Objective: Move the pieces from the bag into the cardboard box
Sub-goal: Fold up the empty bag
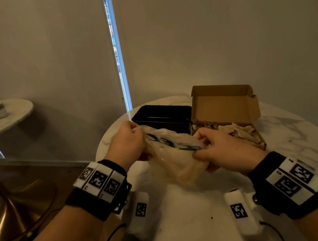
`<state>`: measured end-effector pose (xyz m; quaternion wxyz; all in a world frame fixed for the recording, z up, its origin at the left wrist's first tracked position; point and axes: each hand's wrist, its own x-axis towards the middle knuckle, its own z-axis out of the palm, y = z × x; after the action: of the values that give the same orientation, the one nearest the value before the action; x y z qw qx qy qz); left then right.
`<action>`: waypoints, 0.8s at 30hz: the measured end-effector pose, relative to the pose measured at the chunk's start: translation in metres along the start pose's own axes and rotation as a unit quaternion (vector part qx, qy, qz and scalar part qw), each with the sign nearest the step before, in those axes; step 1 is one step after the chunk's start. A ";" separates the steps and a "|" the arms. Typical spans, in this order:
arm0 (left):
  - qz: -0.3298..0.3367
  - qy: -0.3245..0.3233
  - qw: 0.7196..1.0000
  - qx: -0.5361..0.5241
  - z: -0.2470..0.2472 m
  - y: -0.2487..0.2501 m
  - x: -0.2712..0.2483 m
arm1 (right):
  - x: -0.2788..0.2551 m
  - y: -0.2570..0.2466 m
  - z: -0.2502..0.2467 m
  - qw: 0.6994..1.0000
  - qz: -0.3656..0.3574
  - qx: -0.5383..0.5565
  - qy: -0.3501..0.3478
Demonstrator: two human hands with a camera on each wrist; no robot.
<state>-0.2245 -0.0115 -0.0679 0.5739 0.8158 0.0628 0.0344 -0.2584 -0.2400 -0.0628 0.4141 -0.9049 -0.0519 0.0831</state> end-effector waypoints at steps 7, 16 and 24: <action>-0.070 -0.009 0.971 -0.230 0.002 0.000 -0.004 | 0.009 0.006 0.001 0.998 0.054 0.003 0.042; -0.119 -0.210 0.952 -0.189 0.027 -0.008 -0.018 | -0.005 -0.018 0.045 0.999 -0.041 0.018 0.011; -0.092 -0.036 0.972 -0.214 0.026 -0.001 -0.010 | 0.001 -0.020 0.064 0.995 -0.088 -0.007 -0.039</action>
<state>-0.2310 -0.0368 -0.0771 0.7379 0.6653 0.1078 -0.0350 -0.2708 -0.1792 -0.0891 0.4113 -0.8956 -0.1485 0.0814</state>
